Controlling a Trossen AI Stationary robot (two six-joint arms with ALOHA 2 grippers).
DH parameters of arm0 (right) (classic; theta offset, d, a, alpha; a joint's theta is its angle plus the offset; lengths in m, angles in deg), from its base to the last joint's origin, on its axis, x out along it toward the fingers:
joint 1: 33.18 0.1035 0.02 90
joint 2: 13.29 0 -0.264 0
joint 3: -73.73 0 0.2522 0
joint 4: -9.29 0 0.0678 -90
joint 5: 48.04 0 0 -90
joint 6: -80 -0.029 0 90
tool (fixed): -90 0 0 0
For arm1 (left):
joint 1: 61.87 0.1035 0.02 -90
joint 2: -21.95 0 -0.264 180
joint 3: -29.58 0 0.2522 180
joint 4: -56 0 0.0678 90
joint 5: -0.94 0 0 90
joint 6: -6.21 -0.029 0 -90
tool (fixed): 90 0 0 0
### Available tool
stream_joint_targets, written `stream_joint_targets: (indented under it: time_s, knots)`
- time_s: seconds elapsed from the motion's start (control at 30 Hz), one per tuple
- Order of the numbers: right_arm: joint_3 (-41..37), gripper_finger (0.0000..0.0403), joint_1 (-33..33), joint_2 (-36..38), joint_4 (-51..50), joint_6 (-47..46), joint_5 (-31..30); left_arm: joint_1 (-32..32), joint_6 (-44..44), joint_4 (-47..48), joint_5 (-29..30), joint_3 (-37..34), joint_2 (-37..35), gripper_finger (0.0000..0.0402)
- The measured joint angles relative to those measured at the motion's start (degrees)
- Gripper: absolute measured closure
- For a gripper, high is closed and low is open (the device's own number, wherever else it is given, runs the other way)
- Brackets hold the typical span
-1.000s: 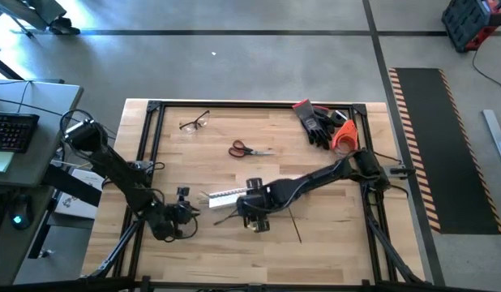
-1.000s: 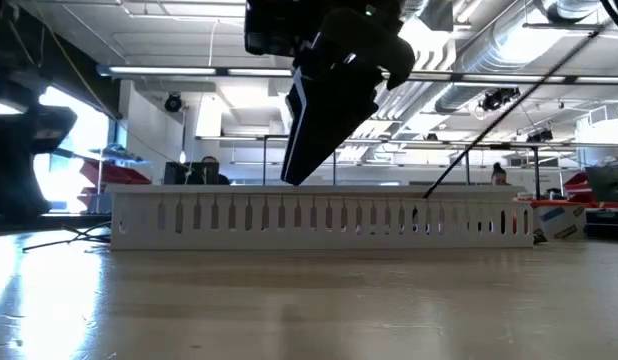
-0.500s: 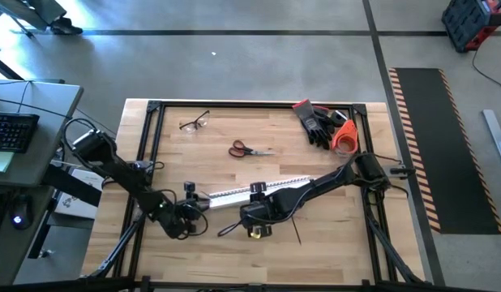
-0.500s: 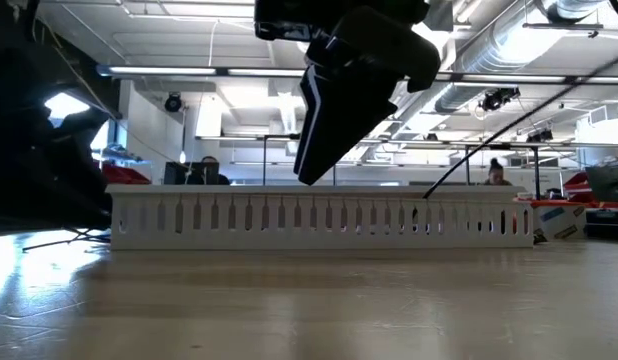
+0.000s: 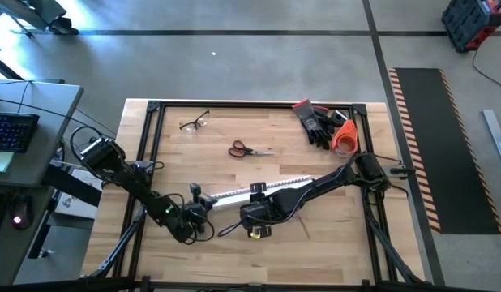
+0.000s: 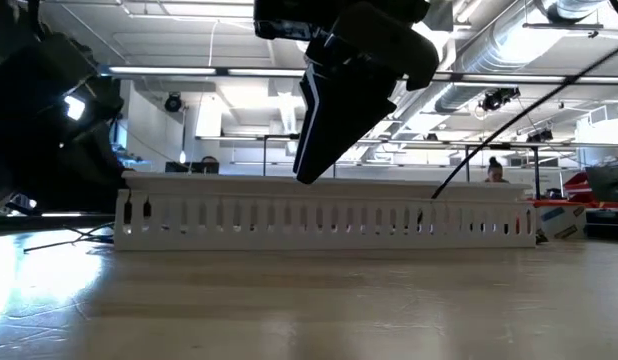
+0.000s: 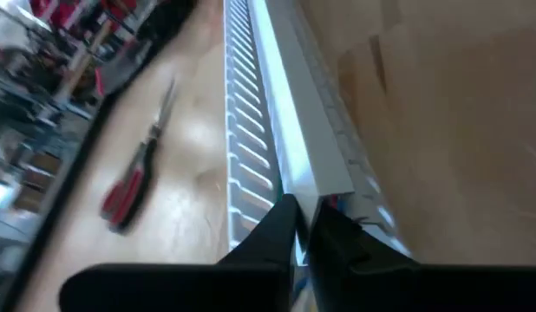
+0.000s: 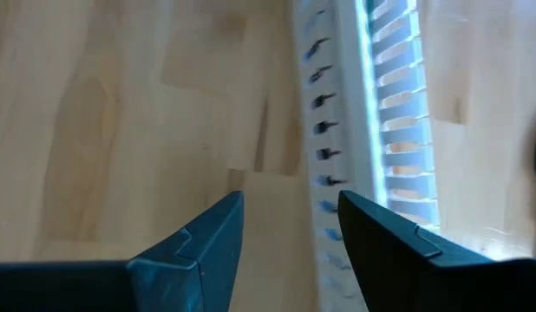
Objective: Ziptie cables
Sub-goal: Close the white cable duct lid
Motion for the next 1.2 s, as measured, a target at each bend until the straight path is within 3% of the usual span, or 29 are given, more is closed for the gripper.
stream_joint_targets:
  time_s: [0.27,0.47,0.57,0.7,0.8,0.87,1.0,1.2]
  knots:
    - [0.0,0.0226,2.5,2.4,-1.3,4.5,-6.2,-2.6,-15.2,7.0,9.1,6.8,-0.4,0.0401]
    - [-1.7,0.0226,2.1,9.1,0.3,7.4,-5.4,-5.3,-26.8,11.3,15.0,11.2,-0.4,0.0401]
    - [-10.4,0.0226,1.0,14.5,12.3,9.3,0.4,-7.2,-32.5,11.5,17.6,12.5,-0.4,0.0401]
    - [-27.7,0.0226,-2.1,21.3,40.0,9.2,5.3,-9.5,-35.3,11.3,18.0,13.6,-0.4,0.0401]
    - [-37.7,0.0226,-4.8,22.5,60.9,7.2,6.9,-10.9,-35.4,11.2,18.0,13.7,-0.4,0.0401]
    - [-41.3,0.0225,-6.7,22.3,68.3,5.9,10.9,-11.3,-35.4,11.3,17.9,13.7,-0.3,0.0401]
    - [-42.3,0.0207,-10.5,22.4,68.2,2.7,19.5,-11.2,-34.8,11.3,17.9,13.7,-0.3,0.0401]
    - [-40.4,0.0119,-13.0,21.9,62.2,3.9,29.2,-10.6,-32.3,11.3,16.3,13.7,-0.3,0.0401]
